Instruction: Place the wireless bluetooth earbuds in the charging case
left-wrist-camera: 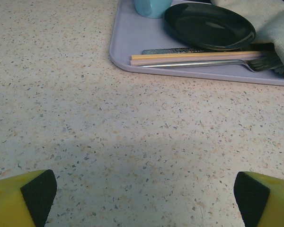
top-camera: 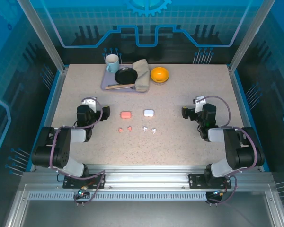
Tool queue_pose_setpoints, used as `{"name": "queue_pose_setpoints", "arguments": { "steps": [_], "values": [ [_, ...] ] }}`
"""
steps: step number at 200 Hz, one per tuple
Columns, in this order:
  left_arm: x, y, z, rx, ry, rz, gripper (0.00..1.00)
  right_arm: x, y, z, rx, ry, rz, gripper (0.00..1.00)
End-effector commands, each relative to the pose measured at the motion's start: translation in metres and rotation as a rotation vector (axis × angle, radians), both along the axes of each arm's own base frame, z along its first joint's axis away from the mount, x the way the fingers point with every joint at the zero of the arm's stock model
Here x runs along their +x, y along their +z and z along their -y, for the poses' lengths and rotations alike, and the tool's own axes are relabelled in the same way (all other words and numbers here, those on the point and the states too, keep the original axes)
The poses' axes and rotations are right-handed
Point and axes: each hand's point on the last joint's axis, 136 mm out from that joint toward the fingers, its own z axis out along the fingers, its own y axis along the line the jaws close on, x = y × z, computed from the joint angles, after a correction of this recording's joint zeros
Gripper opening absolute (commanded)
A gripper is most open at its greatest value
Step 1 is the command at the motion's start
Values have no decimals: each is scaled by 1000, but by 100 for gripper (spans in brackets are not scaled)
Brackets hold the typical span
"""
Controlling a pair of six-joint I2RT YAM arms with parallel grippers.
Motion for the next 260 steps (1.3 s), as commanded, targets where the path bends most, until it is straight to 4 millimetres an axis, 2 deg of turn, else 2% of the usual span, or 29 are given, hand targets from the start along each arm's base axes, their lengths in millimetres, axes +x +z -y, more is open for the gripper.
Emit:
{"name": "queue_pose_setpoints", "arguments": {
  "steps": [1, 155, 194, 209, 231, 260],
  "values": [
    [6, 10, 0, -9, -3, 28, 99, 7, 10, -1, -2, 11, 35, 100],
    [6, 9, -1, -13, 0, 20, 99, 7, 10, 0, 3, 12, 33, 100],
    [7, 13, -4, -11, 14, 16, 99, 6, 10, 1, 13, 15, 35, 100],
    [10, 24, -11, -9, 63, -19, 99, 6, 20, 12, 6, -60, 42, 100],
    [4, 43, -22, -10, 134, -22, 99, 3, 43, 20, 1, -118, 16, 100],
    [-12, 61, -31, -60, 225, -54, 99, -10, 66, 27, 128, -232, -127, 100]
  ]
}}
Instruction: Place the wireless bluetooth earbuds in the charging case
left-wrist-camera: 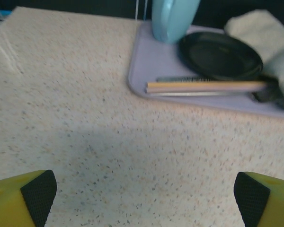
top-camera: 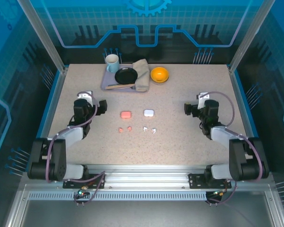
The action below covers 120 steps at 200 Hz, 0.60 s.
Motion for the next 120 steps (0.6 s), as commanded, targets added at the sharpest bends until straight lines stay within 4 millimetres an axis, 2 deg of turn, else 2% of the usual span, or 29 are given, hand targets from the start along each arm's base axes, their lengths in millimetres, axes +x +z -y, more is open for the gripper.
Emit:
{"name": "queue_pose_setpoints", "arguments": {
  "steps": [1, 21, 30, 33, 40, 58, 77, 97, 120],
  "values": [
    [-14, 11, -16, -48, 124, -62, 99, -11, 23, 17, 110, -158, -110, 100],
    [-26, 24, -27, -91, 221, -84, 99, -31, 36, 49, 240, -439, -232, 100],
    [-31, 28, -29, -124, 256, -103, 99, -34, 38, 45, 274, -419, -275, 100],
    [-33, 29, -29, -137, 266, -113, 99, -30, 48, 43, 285, -404, -264, 100],
    [-36, 31, -28, -167, 285, -134, 99, -31, 53, 36, 306, -379, -279, 100],
    [-45, 33, -25, -257, 332, -198, 99, -32, 66, 10, 343, -286, -314, 100],
    [-49, 29, -11, -343, 317, -287, 99, -34, 76, -21, 370, -199, -375, 99],
    [-51, 26, 4, -410, 301, -367, 99, -35, 71, -60, 400, -128, -491, 91],
    [-49, 27, 25, -468, 260, -429, 99, -34, 55, -105, 370, -75, -632, 88]
  ]
}}
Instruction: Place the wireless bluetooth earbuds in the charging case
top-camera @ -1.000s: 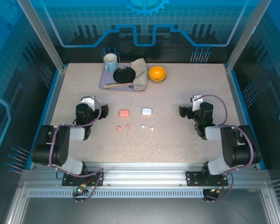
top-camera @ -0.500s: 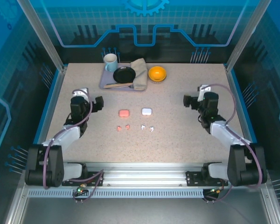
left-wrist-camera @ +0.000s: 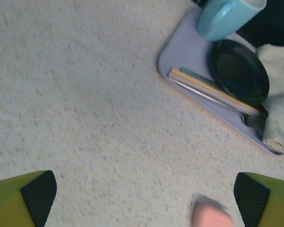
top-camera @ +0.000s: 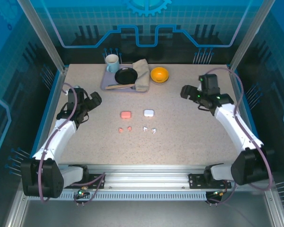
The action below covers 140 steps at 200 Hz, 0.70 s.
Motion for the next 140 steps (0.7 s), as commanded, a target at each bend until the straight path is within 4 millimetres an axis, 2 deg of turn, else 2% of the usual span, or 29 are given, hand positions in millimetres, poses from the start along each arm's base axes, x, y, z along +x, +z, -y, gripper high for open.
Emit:
{"name": "queue_pose_setpoints", "arguments": {
  "steps": [1, 27, 74, 105, 140],
  "values": [
    [-14, -14, 29, -136, -28, -134, 99, -21, -28, -46, 37, 77, -226, 88],
    [-10, -11, 49, -221, -39, -160, 99, -14, -54, -95, -14, 142, -358, 85],
    [2, -15, 74, -336, -59, -211, 99, -2, -105, -153, -127, 165, -536, 86],
    [7, -19, 85, -382, -74, -224, 99, 3, -126, -177, -165, 176, -583, 86],
    [14, -23, 96, -439, -98, -230, 99, 8, -144, -185, -211, 166, -620, 86]
  ]
}}
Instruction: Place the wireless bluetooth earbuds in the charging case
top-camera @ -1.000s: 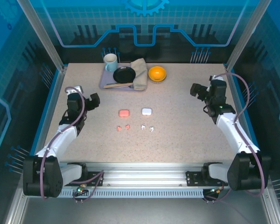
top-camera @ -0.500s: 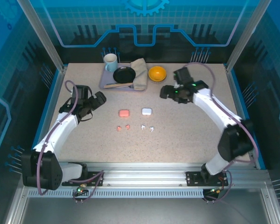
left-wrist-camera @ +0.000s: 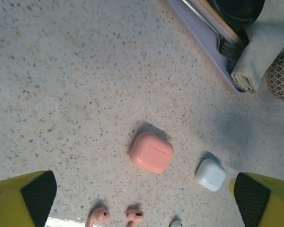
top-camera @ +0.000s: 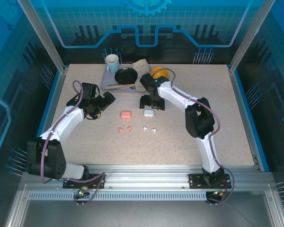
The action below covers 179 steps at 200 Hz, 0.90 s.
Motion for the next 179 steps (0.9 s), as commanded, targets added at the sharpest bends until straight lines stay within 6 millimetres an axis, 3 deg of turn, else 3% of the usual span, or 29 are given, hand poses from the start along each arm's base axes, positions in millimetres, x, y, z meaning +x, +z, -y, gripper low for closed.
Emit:
{"name": "queue_pose_setpoints", "arguments": {
  "steps": [1, 32, 38, 60, 109, 179],
  "values": [
    [9, 10, 18, -85, -23, 17, 99, -6, -5, 3, -60, -25, -49, 86],
    [12, 9, 23, -104, -30, 17, 99, -2, -11, 1, -87, -37, -50, 86],
    [12, 8, 25, -108, -33, 16, 99, -3, -23, 2, -106, -40, -73, 86],
    [14, 9, 29, -118, -45, 19, 99, -1, -31, -2, -112, -42, -85, 85],
    [17, 14, 35, -134, -61, 40, 99, -2, -43, -12, -118, -15, -100, 84],
    [14, 14, 38, -135, -71, 42, 99, -5, -57, -10, -141, -16, -119, 79]
  ]
}}
